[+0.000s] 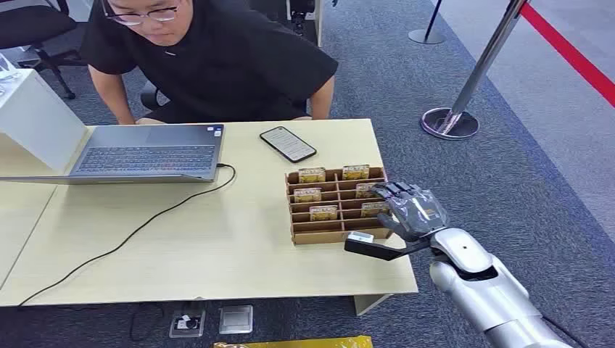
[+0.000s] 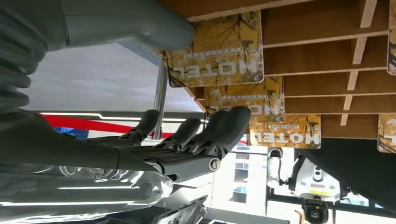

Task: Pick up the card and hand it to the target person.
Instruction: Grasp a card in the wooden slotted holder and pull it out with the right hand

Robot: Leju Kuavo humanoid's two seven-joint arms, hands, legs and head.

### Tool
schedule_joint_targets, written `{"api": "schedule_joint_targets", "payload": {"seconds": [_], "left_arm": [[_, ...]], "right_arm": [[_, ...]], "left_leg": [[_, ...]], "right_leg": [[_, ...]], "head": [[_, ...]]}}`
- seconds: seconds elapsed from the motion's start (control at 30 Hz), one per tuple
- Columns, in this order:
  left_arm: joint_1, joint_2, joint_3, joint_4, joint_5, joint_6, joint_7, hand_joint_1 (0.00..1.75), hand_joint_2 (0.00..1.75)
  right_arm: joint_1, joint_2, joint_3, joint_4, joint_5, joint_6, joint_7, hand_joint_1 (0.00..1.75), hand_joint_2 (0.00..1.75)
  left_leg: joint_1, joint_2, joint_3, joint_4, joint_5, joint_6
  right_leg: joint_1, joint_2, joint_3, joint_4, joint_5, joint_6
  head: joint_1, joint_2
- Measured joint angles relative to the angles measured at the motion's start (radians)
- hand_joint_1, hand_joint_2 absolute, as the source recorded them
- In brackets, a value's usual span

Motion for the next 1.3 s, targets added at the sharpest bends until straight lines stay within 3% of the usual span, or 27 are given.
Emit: {"api": "schedule_joint_targets", "payload": {"seconds": [0.3,0.5,0.8,0.93,1.13,1.3], "left_arm": [[0.0,0.0,0.0,0.0,-0.001,0.0,0.0,0.0,0.0],[0.0,0.0,0.002,0.0,-0.003,-0.004,0.0,0.0,0.0],[-0.001,0.0,0.005,0.0,-0.018,0.011,-0.025,0.0,0.0],[-0.002,0.0,0.01,0.0,-0.018,0.05,-0.057,0.0,1.75],[-0.006,0.0,0.014,0.0,-0.037,0.071,-0.066,0.0,1.75],[-0.007,0.0,0.021,0.0,-0.035,0.097,-0.07,0.0,1.75]], "right_arm": [[0.003,0.0,0.0,0.014,0.0,-0.002,-0.001,1.18,1.75],[0.005,0.001,0.0,0.02,0.002,-0.002,0.0,1.6,1.75],[0.006,0.004,-0.001,0.021,0.007,-0.003,0.001,1.6,1.75],[0.008,0.004,-0.006,0.021,0.004,-0.013,-0.004,1.64,1.75],[0.01,0.007,-0.019,0.021,-0.037,-0.024,-0.041,1.64,1.75],[0.011,0.015,-0.029,0.012,-0.157,-0.05,-0.109,1.64,1.75]], "left_leg": [[0.0,0.0,0.0,0.0,0.0,0.0],[0.0,0.0,0.0,0.0,0.0,0.0],[0.0,0.0,0.001,0.0,0.0,0.0],[0.0,0.0,0.001,0.0,0.0,0.0],[0.0,0.0,0.001,0.0,0.0,0.0],[0.0,0.0,0.001,0.0,0.0,0.0]], "right_leg": [[0.0,0.0,0.0,0.0,0.0,0.0],[0.0,0.0,0.0,0.0,0.0,0.0],[0.0,0.0,0.001,0.0,0.001,0.0],[0.0,0.0,0.001,0.0,0.001,0.0],[0.0,0.0,0.001,0.0,0.001,0.0],[0.0,0.0,0.001,0.0,0.001,0.0]], "head": [[0.0,0.0],[0.0,0.0],[0.0,0.0],[0.0,0.0],[0.0,0.0],[0.0,0.0]]}}
